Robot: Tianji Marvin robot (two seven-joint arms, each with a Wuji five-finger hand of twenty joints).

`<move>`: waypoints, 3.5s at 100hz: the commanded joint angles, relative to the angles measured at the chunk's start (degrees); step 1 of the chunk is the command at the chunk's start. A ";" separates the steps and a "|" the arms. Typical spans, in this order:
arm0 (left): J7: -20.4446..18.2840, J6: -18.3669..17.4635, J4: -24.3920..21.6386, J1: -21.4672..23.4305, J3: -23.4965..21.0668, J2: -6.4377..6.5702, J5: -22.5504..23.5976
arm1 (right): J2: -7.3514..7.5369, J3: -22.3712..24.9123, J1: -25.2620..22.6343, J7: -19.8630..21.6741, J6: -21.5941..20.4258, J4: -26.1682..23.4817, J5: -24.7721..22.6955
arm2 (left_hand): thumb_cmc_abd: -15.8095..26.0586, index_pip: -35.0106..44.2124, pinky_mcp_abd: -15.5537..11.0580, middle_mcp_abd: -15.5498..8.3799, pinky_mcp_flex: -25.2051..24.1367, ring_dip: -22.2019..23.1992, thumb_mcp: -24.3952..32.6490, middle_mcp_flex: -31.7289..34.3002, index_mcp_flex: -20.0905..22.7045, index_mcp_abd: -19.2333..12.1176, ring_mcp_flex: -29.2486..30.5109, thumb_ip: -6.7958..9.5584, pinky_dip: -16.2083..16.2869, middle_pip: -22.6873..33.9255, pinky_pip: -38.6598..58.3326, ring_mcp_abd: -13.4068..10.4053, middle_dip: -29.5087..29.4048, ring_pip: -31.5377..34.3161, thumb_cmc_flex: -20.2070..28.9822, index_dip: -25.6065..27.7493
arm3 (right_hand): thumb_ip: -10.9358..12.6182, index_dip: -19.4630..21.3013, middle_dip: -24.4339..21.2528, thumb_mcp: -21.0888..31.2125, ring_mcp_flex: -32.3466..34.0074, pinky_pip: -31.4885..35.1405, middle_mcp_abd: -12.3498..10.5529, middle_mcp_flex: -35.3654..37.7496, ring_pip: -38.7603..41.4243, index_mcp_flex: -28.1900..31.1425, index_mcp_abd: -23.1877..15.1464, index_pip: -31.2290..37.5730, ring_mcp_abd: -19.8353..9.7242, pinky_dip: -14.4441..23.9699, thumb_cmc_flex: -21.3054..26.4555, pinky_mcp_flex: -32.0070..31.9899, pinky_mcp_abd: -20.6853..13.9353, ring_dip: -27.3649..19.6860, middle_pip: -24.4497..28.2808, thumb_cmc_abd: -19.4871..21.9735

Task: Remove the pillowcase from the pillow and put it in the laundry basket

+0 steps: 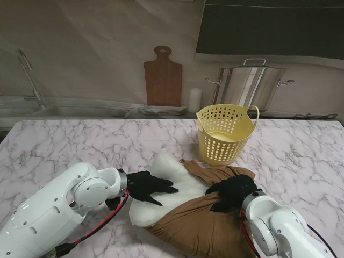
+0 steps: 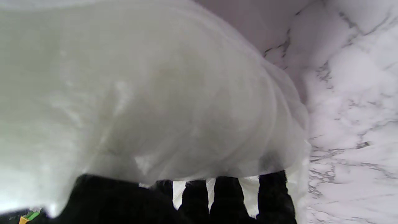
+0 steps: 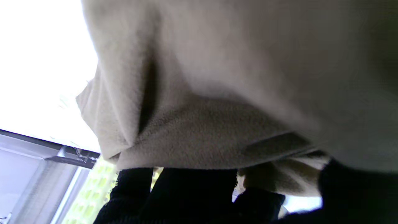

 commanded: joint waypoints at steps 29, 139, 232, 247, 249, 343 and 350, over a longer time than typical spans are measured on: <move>-0.52 0.19 0.66 4.06 -6.02 1.22 4.13 | 1.57 -6.18 2.55 -9.13 -4.26 5.00 6.70 | -9.09 5.85 3.32 6.08 0.58 1.61 -2.33 0.86 1.87 3.29 4.16 -0.09 0.09 3.56 -11.19 8.87 1.16 6.23 1.36 1.41 | 4.90 -2.32 -1.43 14.10 3.35 3.50 11.72 0.64 1.92 -4.51 25.00 4.05 16.98 1.62 8.76 1.19 24.45 0.41 -3.15 2.92; 6.46 -5.06 3.24 6.61 -6.56 0.68 11.33 | -1.63 2.10 -6.01 -26.43 -13.55 -3.16 23.48 | -10.29 4.38 2.96 5.09 0.07 2.01 -2.38 -4.60 -1.49 2.71 3.26 -0.02 0.02 2.30 -10.41 8.27 0.40 6.19 1.79 -0.56 | 5.01 7.38 -17.17 5.50 -14.29 -1.81 19.40 -17.50 -16.94 11.96 22.83 12.43 20.23 2.56 3.50 -7.18 25.37 -6.77 -31.09 2.42; 8.04 -7.88 3.28 7.72 -6.59 0.77 12.82 | -0.39 -17.29 22.66 -15.33 5.39 18.72 21.03 | -10.78 4.38 2.97 4.51 -0.20 1.58 -2.15 -6.01 -1.63 2.34 2.45 -0.01 -0.32 2.55 -11.84 7.86 -0.69 5.88 0.48 -0.81 | 5.28 8.41 -20.91 2.65 6.69 11.98 14.65 -4.92 9.67 -2.30 35.10 3.48 15.11 9.98 15.20 5.22 21.47 0.66 -20.22 -2.09; 6.58 -7.33 2.97 7.49 -6.50 0.91 12.66 | 0.03 -15.31 20.93 -16.22 1.53 19.05 18.39 | -10.58 4.33 2.91 4.48 -0.24 1.52 -2.19 -6.19 -1.84 2.25 2.34 -0.03 -0.29 2.48 -12.01 7.86 -0.75 5.80 0.30 -0.85 | -1.80 -3.48 -11.54 21.95 14.39 16.09 13.55 12.81 28.76 16.43 23.30 37.57 10.10 8.16 19.49 10.11 20.54 3.76 -9.22 -7.04; 6.34 -7.25 2.93 7.41 -6.45 0.94 12.72 | 0.12 -14.66 20.38 -16.19 0.85 18.84 17.90 | -10.49 4.30 2.91 4.47 -0.27 1.51 -2.20 -6.18 -1.91 2.24 2.32 -0.03 -0.29 2.48 -12.05 7.82 -0.75 5.79 0.26 -0.86 | -2.05 -3.20 -10.88 22.50 14.46 16.30 14.12 13.29 30.47 17.22 22.74 38.06 9.63 8.06 19.51 10.40 20.55 4.10 -8.67 -6.88; -0.91 -4.54 3.34 6.05 -5.86 1.79 13.24 | 1.02 8.33 -4.78 -12.66 -4.83 6.72 2.22 | -9.51 4.34 2.56 4.51 -0.29 1.22 -2.30 -6.73 -2.11 2.43 1.56 -0.05 0.12 2.13 -13.33 7.84 -0.96 5.40 -0.21 -0.89 | -3.58 8.39 -5.71 25.22 14.27 14.81 16.26 13.19 34.90 18.50 22.90 37.61 8.96 5.92 21.22 9.93 21.34 3.24 -7.44 -5.40; -0.59 -4.60 3.35 6.14 -6.03 1.72 13.41 | 0.73 8.38 -5.29 -17.55 -3.72 7.43 2.05 | -9.43 4.30 2.52 4.53 -0.26 1.23 -2.29 -6.73 -2.21 2.46 1.61 -0.05 0.17 2.13 -13.35 7.84 -0.97 5.44 -0.17 -0.90 | -3.23 6.91 -6.45 24.48 14.28 14.84 15.10 12.91 31.81 18.32 22.67 36.71 9.73 5.89 20.57 10.11 21.28 2.21 -9.56 -5.07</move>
